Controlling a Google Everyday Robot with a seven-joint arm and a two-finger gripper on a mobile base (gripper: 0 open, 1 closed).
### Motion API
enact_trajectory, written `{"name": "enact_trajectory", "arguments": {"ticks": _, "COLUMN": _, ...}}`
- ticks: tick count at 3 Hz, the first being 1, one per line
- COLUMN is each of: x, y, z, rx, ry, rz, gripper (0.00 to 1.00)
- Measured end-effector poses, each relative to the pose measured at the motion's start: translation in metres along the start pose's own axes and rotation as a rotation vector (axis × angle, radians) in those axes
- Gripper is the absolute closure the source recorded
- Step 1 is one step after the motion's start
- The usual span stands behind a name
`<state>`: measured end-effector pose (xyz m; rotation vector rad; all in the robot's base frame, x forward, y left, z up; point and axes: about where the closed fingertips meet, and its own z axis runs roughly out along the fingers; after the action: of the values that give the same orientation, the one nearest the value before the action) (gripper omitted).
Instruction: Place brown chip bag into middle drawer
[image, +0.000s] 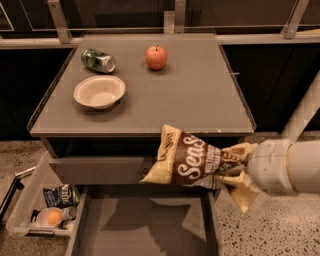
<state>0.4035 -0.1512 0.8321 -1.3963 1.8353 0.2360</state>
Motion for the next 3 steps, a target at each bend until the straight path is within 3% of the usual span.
{"name": "enact_trajectory", "arguments": {"ticks": 1, "x": 0.029, "y": 0.048, "z": 0.045, "rx": -0.038, "ry": 0.038, "rz": 0.038, "gripper": 1.00}}
{"name": "enact_trajectory", "arguments": {"ticks": 2, "x": 0.062, "y": 0.081, "z": 0.078, "rx": -0.026, "ry": 0.065, "rz": 0.055, "gripper": 1.00}}
{"name": "enact_trajectory", "arguments": {"ticks": 3, "x": 0.114, "y": 0.086, "z": 0.131, "rx": 0.078, "ry": 0.092, "rz": 0.019, "gripper": 1.00}}
